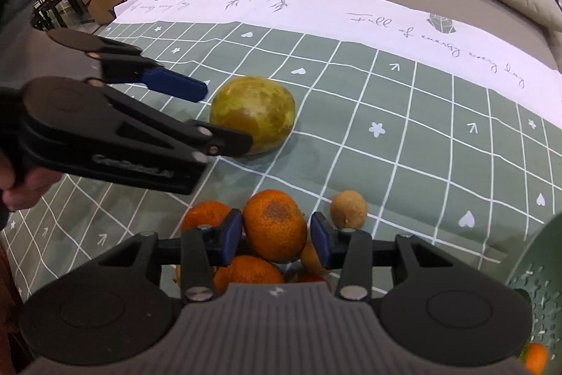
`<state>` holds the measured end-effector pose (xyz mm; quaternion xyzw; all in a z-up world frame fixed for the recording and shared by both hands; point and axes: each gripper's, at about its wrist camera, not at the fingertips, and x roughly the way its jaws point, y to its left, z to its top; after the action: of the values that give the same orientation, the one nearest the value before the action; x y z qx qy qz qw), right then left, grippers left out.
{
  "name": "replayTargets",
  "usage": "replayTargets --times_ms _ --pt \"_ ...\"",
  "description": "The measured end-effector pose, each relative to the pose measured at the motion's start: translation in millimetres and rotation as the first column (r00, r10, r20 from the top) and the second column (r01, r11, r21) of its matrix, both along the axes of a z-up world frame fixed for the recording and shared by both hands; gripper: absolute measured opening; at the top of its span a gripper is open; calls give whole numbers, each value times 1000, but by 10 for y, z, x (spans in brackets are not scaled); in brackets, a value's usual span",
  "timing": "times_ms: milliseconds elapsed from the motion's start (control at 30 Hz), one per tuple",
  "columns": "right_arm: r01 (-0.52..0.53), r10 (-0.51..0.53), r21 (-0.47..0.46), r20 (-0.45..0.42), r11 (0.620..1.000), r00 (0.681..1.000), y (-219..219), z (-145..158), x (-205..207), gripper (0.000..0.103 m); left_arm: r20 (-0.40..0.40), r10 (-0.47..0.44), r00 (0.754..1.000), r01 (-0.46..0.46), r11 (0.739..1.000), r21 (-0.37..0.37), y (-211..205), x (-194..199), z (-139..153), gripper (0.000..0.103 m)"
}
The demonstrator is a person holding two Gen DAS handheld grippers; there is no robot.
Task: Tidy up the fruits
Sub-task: 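Grasp the yellow-green pear with the left tool while the right tool grasps a tangerine, then carry the pear and tangerine over the colander with both tools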
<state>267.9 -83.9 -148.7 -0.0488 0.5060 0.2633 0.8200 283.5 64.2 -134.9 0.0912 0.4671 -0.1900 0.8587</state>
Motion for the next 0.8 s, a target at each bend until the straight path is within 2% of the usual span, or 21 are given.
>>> replayTargets --times_ms 67,200,433,633,700,800 --pt "12 -11 21 -28 1000 1000 -16 -20 46 40 -12 4 1000 -5 1000 -19 14 61 -32 82" --pt "23 -21 35 -43 999 999 -10 -28 58 39 -43 16 999 -20 997 -76 32 165 -76 82" --pt "60 -57 56 -54 997 997 -51 -20 54 37 -47 53 998 -56 995 -81 -25 220 -117 76" --pt "112 -108 91 -44 990 993 -163 91 9 37 -93 177 980 -189 970 -152 91 233 -120 74" --pt "117 -115 83 -35 990 993 -182 143 -28 37 -84 218 972 -228 962 -147 110 171 -93 73" --pt "129 -128 89 -19 988 992 -229 241 -116 37 -65 261 963 -269 945 -187 169 9 32 73"
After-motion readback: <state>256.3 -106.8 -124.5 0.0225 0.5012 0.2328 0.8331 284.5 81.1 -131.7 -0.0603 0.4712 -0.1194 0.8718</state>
